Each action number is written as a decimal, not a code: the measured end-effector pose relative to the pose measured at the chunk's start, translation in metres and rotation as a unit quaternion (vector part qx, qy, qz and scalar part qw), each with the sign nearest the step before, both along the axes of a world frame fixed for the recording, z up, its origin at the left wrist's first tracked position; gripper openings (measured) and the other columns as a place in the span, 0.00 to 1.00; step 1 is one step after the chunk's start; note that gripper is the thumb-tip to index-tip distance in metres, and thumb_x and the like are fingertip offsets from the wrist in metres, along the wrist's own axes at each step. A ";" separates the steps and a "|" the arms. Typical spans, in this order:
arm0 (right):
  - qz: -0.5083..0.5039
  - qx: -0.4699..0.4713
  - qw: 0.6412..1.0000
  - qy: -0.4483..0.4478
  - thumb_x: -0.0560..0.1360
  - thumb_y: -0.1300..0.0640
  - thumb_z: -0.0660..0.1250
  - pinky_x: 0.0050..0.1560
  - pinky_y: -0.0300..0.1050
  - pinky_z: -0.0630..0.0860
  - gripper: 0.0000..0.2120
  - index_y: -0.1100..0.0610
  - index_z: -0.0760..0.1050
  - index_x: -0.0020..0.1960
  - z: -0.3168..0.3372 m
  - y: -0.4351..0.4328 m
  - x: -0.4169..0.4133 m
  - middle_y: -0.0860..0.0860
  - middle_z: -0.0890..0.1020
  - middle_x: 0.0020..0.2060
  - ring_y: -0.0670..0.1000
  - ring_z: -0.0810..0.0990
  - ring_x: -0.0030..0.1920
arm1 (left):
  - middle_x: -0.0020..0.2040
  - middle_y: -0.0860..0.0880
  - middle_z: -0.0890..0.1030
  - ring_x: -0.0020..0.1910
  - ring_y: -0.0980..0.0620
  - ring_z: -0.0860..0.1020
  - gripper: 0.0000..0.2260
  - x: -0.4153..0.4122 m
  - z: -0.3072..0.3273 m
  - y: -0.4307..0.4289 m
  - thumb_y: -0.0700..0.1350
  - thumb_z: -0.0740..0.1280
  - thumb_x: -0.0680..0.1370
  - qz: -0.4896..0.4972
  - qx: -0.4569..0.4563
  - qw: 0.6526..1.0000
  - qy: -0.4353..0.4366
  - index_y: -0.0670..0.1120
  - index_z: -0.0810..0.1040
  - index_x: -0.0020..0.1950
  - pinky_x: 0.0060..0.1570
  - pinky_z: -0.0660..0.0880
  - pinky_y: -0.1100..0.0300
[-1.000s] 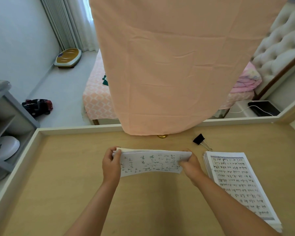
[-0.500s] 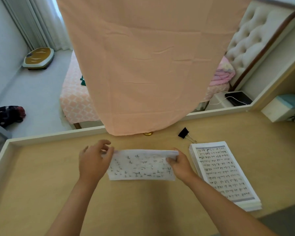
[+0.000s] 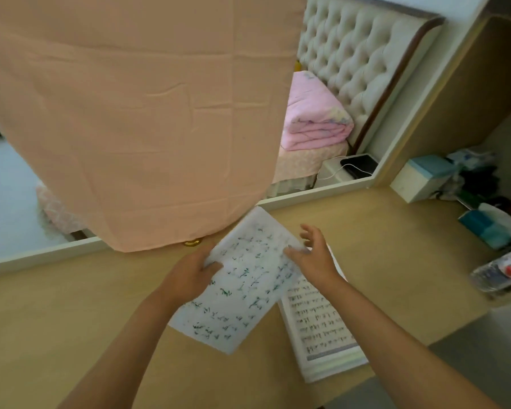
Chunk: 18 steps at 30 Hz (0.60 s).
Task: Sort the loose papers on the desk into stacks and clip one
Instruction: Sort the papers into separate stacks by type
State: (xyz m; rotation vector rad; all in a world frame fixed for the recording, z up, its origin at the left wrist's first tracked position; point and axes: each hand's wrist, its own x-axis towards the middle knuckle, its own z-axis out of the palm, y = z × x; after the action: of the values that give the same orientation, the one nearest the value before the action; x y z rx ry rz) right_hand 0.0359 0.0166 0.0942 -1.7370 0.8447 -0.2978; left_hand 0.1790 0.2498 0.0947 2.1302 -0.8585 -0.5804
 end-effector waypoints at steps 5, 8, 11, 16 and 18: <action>0.008 0.273 0.962 0.013 0.76 0.59 0.71 0.56 0.60 0.80 0.31 0.50 0.60 0.73 -0.030 -0.072 -0.032 0.56 0.79 0.61 0.58 0.83 0.55 | 0.58 0.51 0.83 0.52 0.48 0.84 0.14 -0.036 -0.018 -0.065 0.45 0.66 0.80 0.157 -0.142 0.941 0.263 0.56 0.74 0.66 0.51 0.81 0.44; 0.055 0.188 0.978 0.075 0.78 0.64 0.64 0.53 0.57 0.82 0.17 0.55 0.72 0.65 -0.044 -0.104 -0.047 0.54 0.83 0.55 0.55 0.84 0.51 | 0.57 0.50 0.82 0.50 0.49 0.83 0.14 -0.075 -0.038 -0.114 0.44 0.65 0.81 0.197 -0.081 0.932 0.292 0.52 0.71 0.66 0.47 0.82 0.50; 0.075 0.108 0.980 0.146 0.77 0.66 0.59 0.40 0.43 0.79 0.19 0.53 0.70 0.66 -0.066 -0.130 -0.065 0.48 0.81 0.52 0.49 0.81 0.48 | 0.58 0.49 0.77 0.52 0.50 0.78 0.13 -0.115 -0.062 -0.158 0.41 0.60 0.82 0.217 0.029 0.934 0.281 0.47 0.66 0.66 0.48 0.77 0.56; 0.119 0.013 0.960 0.252 0.76 0.63 0.58 0.43 0.45 0.78 0.19 0.54 0.68 0.67 -0.107 -0.161 -0.089 0.49 0.77 0.54 0.50 0.78 0.51 | 0.66 0.42 0.71 0.60 0.45 0.73 0.20 -0.146 -0.111 -0.192 0.43 0.64 0.80 0.215 0.167 0.931 0.243 0.41 0.63 0.70 0.62 0.74 0.50; 0.130 -0.060 0.943 0.300 0.75 0.61 0.61 0.56 0.50 0.77 0.21 0.54 0.67 0.68 -0.117 -0.170 -0.093 0.53 0.74 0.60 0.54 0.73 0.59 | 0.67 0.41 0.67 0.63 0.42 0.71 0.25 -0.149 -0.121 -0.198 0.46 0.67 0.78 0.231 0.229 0.924 0.200 0.41 0.64 0.71 0.64 0.72 0.49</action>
State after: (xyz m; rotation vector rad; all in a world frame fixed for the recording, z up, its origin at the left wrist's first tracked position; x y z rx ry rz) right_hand -0.0567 -0.1532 -0.0226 -2.0641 1.0221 0.3891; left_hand 0.0297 0.0518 -0.0263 2.3861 0.0251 -0.9825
